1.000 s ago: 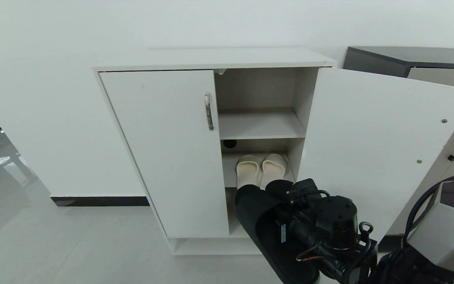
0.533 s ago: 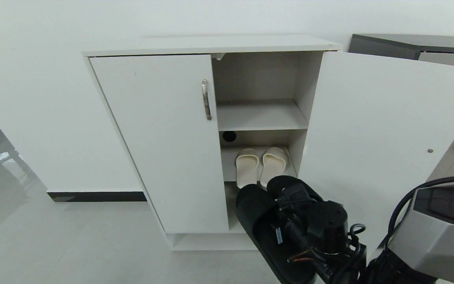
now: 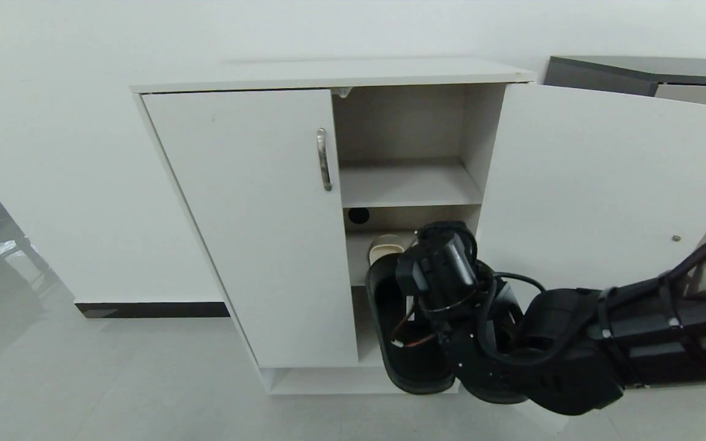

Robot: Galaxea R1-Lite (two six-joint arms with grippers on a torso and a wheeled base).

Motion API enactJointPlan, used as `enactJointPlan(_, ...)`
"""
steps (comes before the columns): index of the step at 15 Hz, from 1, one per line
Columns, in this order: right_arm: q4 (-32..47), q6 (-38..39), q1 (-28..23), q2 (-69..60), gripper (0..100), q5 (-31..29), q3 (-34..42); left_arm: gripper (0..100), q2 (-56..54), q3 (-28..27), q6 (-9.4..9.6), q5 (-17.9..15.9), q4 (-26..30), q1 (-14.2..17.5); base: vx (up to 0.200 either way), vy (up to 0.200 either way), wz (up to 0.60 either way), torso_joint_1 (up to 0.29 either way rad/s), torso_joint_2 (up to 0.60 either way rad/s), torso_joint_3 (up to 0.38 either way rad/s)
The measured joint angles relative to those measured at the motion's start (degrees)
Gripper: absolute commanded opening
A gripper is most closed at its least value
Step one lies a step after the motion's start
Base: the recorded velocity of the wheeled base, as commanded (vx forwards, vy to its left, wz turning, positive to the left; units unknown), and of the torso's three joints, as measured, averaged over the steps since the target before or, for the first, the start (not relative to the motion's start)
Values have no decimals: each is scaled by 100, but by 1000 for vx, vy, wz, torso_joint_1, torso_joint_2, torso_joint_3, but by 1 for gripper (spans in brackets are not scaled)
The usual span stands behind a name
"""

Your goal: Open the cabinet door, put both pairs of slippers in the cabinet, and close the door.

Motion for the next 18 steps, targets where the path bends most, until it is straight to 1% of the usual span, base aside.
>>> enactJointPlan(1, 62, -12, -18, -13, 0, -59, -193, 0, 0, 0, 0, 4, 5, -5, 0, 0, 0, 0, 0, 0)
enactJointPlan(2, -99, -204, -44, -9, 0, -61, -297, 0, 0, 0, 0, 1, 2, -13, 0, 0, 0, 0, 0, 0)
enactJointPlan(5, -1026, -1118, -294, 69, 0, -74, -428, 0, 0, 0, 6, 1, 7, 0, 0, 0, 0, 0, 0, 0)
enactJointPlan(7, -1240, -1452, -286, 133, 0, -69, -634, 0, 0, 0, 6, 4, 7, -2, 0, 0, 0, 0, 0, 0)
enactJointPlan(9, -1211, -1534, -361, 168, 0, -77, -887, 0, 0, 0, 4, 1, 2, -5, 0, 0, 0, 0, 0, 0)
enactJointPlan(11, -956, -1508, -405, 184, 0, -79, -1058, 0, 0, 0, 9, 1, 2, -2, 0, 0, 0, 0, 0, 0)
enactJointPlan(15, -734, -1415, -551, 190, 0, -74, -1167, 0, 0, 0, 6, 1, 2, -2, 0, 0, 0, 0, 0, 0)
enactJointPlan(18, -340, -1240, -569, 184, 0, -74, -1219, 0, 0, 0, 9, 1, 2, -2, 0, 0, 0, 0, 0, 0)
